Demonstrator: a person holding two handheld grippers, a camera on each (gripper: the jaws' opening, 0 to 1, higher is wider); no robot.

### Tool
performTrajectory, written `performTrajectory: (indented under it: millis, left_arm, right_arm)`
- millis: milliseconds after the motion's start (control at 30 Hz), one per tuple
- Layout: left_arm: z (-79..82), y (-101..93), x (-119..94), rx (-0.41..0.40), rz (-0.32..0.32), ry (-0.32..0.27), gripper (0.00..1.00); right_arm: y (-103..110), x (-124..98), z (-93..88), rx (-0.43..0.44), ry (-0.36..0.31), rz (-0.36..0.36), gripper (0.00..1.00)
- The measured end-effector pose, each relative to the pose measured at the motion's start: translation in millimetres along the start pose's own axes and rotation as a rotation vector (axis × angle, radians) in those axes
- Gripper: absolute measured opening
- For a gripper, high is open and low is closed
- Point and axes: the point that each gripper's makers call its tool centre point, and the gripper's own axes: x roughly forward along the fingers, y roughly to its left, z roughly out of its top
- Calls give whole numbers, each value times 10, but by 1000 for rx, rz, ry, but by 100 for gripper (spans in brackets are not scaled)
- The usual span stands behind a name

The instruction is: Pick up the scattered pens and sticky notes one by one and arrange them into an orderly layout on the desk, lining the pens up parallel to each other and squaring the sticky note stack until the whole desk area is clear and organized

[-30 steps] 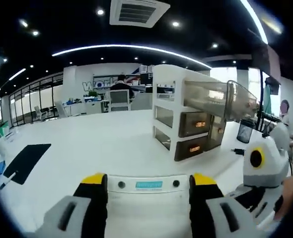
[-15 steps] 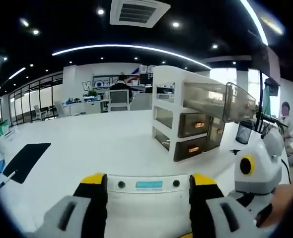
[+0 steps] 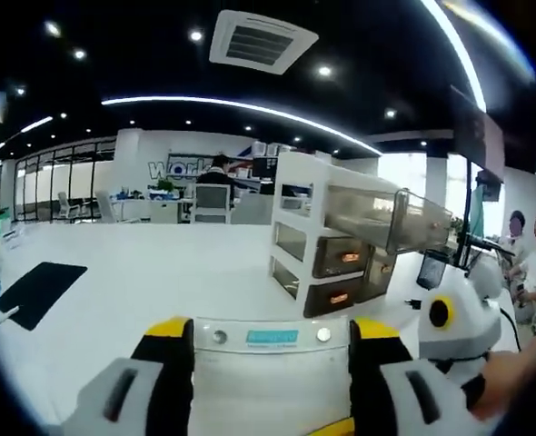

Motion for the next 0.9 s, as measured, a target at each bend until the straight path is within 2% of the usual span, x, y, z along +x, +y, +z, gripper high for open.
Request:
performTrajectory:
  millis: [67,100,167,200,267,400,500,567,600,700,833,900]
  left_arm:
    - [10,-1,-18,-25,-8,-18,69]
    - [12,-8,-27,-20,-16,-25,70]
    - [27,37,-76,21,2,-30,76]
    - [32,48,-103,21,5,-31,78]
    - [74,96,-201,-2,3,-42,78]
    - [129,163,-424,-51,-3,-68,78]
    - [92,223,-600,-64,1,-72,73]
    - [-23,335,-718,-70,22,-42,67]
    - [-52,421,-763,-90,49,-46,69]
    - [-113,559,-878,-101,75,-39,74]
    - [-91,604,-1009,-128,72,-65,73]
    - [-156,646,-1059,-130,85,-49,75]
  right_arm:
    - [14,-13,4,1,-7,-4,9]
    - [21,-20,-2,2,-9,-7,9]
    - [46,-32,-51,68,-1,6,9]
    - [39,-29,-74,66,2,15,9]
    - [19,-40,-112,97,-15,12,9]
    - [96,-85,-106,71,-26,8,9]
    - [129,-140,-78,27,-32,-4,9]
    - [146,-195,-60,18,-42,-12,8]
    - [157,-213,-47,28,-52,-8,8]
    - [138,-232,-36,28,-63,-11,8]
    - [145,-284,-10,96,-93,12,8]
    - [196,-355,24,106,-116,20,8]
